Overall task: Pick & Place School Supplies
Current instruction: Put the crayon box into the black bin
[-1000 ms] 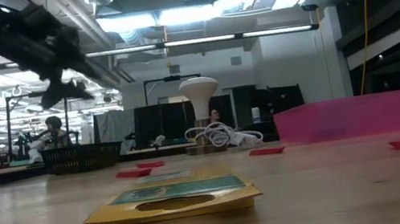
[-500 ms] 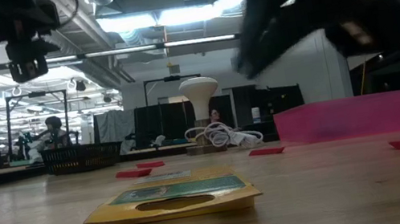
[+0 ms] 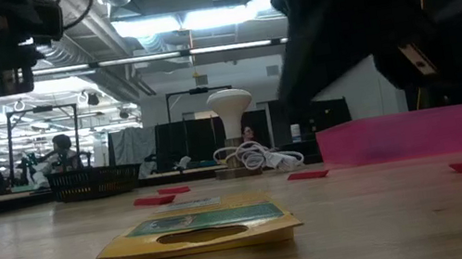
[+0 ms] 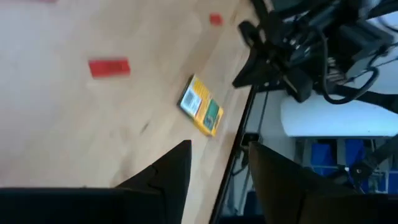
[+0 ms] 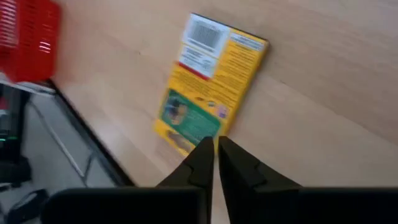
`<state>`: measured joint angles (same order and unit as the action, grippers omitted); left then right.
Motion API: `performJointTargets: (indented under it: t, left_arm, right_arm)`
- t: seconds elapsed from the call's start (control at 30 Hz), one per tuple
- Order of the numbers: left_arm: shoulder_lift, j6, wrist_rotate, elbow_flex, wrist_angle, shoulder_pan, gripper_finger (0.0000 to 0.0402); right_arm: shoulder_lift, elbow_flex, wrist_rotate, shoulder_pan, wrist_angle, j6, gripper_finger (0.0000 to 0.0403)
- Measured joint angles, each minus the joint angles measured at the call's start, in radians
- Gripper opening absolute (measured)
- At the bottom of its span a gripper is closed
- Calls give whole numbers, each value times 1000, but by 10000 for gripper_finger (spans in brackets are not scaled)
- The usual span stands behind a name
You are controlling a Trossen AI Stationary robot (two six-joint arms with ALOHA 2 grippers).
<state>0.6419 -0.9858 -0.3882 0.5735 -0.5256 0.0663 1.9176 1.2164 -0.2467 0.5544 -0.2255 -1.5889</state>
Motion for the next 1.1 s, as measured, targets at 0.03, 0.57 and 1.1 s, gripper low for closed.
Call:
performJointTargets:
  t: [0.03, 0.57, 1.1]
  left_arm:
    - [20, -32, 14, 0, 6, -22, 165]
    - [257, -239, 140, -1, 160, -285, 170]
    - [617, -360, 144, -1, 485, -419, 2]
  right_arm:
    - [2, -2, 14, -3, -8, 0, 32]
    - [107, 42, 143, -23, -21, -26, 6]
    - [223, 184, 113, -31, -74, -41, 1]
